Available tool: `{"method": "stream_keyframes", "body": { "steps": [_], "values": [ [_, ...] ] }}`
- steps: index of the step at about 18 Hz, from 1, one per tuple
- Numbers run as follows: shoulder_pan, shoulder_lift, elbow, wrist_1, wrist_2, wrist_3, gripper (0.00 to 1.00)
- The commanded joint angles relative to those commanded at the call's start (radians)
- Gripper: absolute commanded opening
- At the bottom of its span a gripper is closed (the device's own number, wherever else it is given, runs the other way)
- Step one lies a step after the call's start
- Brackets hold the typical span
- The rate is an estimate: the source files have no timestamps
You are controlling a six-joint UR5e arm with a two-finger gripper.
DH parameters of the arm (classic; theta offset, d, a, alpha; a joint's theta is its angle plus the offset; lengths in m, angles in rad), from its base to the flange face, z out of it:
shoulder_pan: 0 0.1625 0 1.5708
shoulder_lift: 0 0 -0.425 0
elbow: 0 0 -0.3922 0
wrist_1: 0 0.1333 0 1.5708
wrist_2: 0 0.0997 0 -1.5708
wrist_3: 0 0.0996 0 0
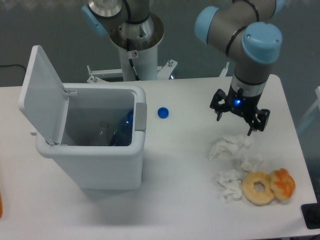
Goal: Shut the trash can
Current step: 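Move the open gripper from the tissues toward the trash can lid, then raise the gripper above and behind the upright white lid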
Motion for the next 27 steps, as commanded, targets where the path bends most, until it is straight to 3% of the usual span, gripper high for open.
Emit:
{"method": "stream_keyframes", "body": {
  "steps": [5,9,15,19,22,27],
  "values": [
    [-0.005,0.017,0.000,0.002,-0.072,-0.117,1.00],
    [-0.014,0.052,0.015,0.002,-0.158,-0.289,1.00],
    [-0.110,0.135,0.029,0.003,-0.198,-0.642,1.00],
    [-0.176,0.163,0.080,0.002,-0.233,-0.790,1.00],
    [-0.230,0.196,0.083,0.002,-0.249,-0.883,1.00],
    [-0.241,0.250,0.080,-0.001,-0.322,-1.025,1.00]
  ]
}}
